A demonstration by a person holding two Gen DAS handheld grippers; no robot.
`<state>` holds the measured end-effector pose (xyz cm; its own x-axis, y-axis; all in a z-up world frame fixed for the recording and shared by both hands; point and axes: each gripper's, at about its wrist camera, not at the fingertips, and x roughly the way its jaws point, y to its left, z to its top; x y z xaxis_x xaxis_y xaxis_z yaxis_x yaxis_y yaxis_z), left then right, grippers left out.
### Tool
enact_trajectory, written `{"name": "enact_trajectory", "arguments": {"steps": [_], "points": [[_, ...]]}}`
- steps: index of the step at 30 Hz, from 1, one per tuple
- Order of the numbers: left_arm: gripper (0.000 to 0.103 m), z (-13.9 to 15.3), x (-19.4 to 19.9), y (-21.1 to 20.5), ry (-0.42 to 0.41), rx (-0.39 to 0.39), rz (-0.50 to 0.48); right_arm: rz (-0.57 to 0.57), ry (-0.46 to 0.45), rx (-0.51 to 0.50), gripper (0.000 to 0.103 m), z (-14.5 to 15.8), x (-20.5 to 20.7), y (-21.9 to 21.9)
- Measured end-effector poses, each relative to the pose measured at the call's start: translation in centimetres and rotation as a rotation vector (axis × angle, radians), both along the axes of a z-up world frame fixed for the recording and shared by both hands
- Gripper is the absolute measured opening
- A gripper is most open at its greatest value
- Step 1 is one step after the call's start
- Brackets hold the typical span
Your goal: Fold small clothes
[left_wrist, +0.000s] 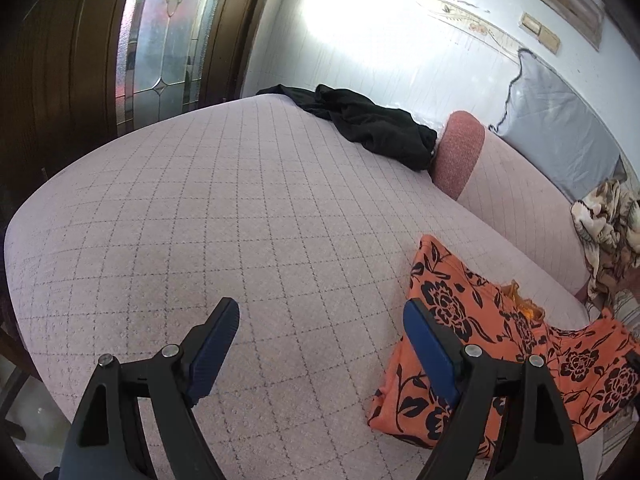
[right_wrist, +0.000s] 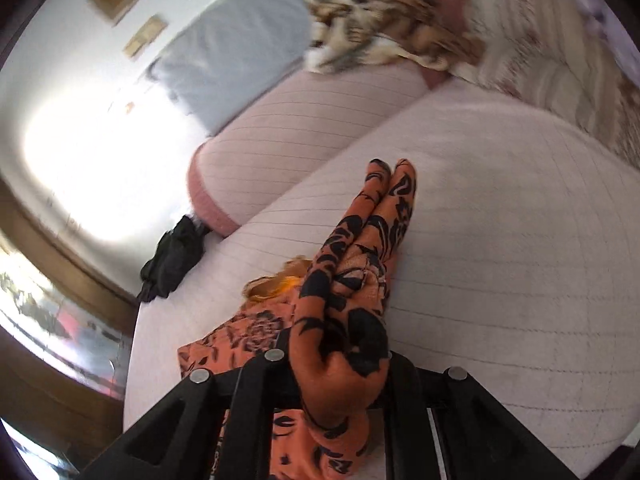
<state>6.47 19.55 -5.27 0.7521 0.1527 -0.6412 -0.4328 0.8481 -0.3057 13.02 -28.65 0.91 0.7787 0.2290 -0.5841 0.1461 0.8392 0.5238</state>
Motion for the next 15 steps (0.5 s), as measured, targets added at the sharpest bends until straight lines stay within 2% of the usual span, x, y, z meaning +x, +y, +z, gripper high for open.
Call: {"name": "enact_trajectory", "arguments": {"steps": [3, 6, 8, 9, 11, 12, 13, 15], "points": [[0.085, 0.2, -0.9, 1.9, -0.02, -0.041, 0.062, 0.171, -0.091, -0.148, 0.013, 3.8, 0.4, 9.3], [0.085, -0.2, -1.6, 3.8, -0.017, -0.091, 0.119, 0.35, -0.1, -0.25, 0.012, 3.7, 0.6, 19.2], [0.085, -0.5, -1.9, 4.8, -0.008, -0.116, 0.147, 0.435, -0.047, -0.316, 0.012, 1.0, 1.2, 24.9], [0.085, -0.7, -2.0, 5.2, -0.004, -0.124, 0.157, 0.479, 0.001, -0.333, 0.012, -1.3, 1.6, 27.4], [0.085, -0.9, -2.2, 5.8, 0.001, -0.139, 0.173, 0.561, 0.162, -0.375, 0.013, -6.9, 2.8, 31.3], [0.085, -1.0, -2.3, 6.0, 0.004, -0.144, 0.176, 0.567, 0.212, -0.368, 0.014, -9.2, 2.8, 31.9], [0.085, -1.1, -2.4, 6.1, 0.006, -0.149, 0.177, 0.549, 0.193, -0.365, 0.014, -9.8, 2.3, 32.1], [0.085, -1.3, -2.4, 6.3, 0.004, -0.16, 0.18, 0.53, 0.161, -0.385, 0.017, -8.9, 1.7, 32.5]]}}
